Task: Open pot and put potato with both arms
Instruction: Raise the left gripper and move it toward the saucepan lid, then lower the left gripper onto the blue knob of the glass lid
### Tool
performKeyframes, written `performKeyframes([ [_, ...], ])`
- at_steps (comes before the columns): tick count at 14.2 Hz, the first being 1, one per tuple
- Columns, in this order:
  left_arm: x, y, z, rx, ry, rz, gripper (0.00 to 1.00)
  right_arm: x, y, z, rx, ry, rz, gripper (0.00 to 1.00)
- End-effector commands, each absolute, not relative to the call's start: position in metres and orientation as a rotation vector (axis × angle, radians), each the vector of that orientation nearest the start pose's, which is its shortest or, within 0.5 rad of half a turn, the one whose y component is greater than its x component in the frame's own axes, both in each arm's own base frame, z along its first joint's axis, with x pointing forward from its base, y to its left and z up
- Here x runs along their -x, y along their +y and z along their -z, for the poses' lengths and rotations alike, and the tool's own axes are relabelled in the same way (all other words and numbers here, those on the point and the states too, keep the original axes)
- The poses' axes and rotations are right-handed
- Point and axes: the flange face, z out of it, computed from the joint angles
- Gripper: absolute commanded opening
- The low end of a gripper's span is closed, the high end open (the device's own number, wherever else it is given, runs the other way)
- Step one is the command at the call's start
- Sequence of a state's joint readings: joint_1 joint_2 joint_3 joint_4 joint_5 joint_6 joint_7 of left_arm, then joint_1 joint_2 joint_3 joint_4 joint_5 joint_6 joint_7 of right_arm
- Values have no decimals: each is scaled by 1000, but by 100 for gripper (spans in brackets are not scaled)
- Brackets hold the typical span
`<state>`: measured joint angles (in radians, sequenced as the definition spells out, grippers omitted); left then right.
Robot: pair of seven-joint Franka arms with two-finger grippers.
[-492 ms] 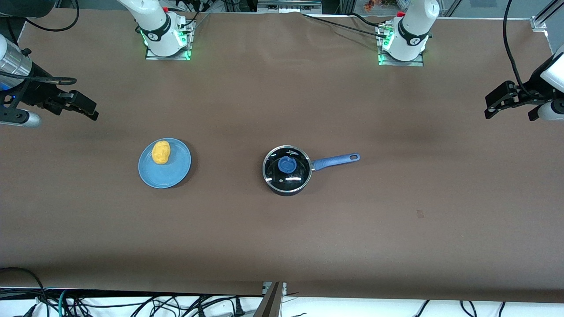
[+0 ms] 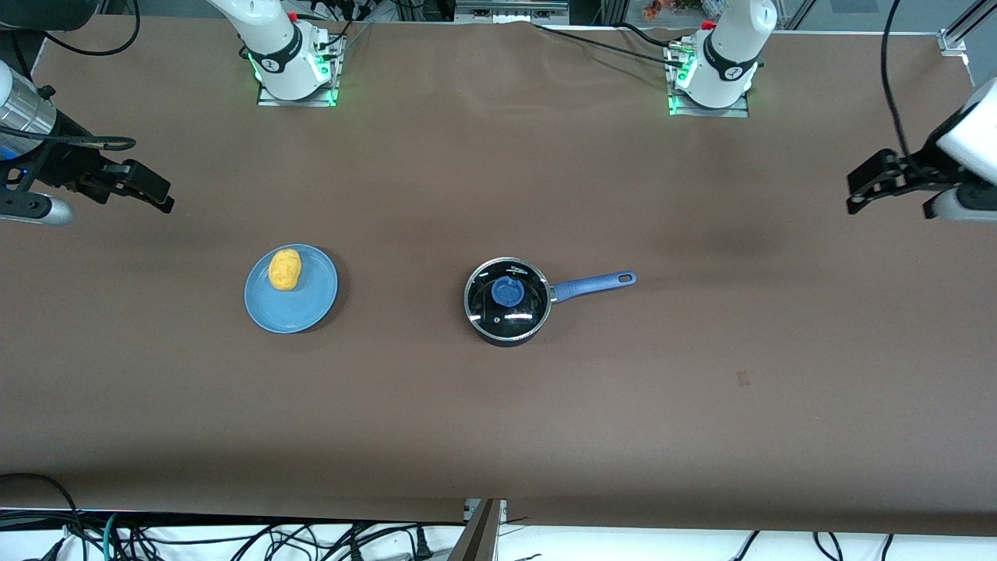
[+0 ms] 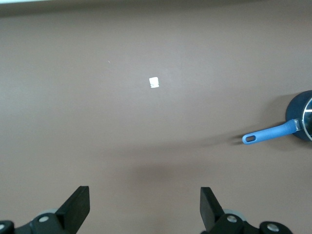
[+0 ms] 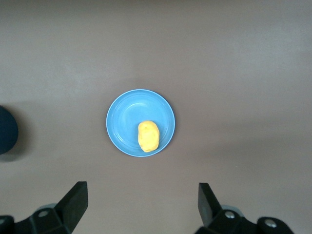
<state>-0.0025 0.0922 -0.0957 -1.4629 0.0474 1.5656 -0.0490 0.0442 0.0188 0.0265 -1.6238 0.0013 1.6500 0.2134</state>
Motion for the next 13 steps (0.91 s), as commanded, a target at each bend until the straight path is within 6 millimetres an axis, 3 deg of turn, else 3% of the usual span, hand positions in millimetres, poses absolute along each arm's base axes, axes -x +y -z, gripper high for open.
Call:
performKeyframes([
  [1,-602,-86,-613,3098,-32,13,100,-568,40,-601,3116,217,37,100],
  [6,-611,-173,-583,3103,-145,-34,100,-563,41,-601,3122,210,-5,100],
  [13,-609,-299,-501,3100,-303,-56,100,-563,41,-601,3121,219,-5,100],
])
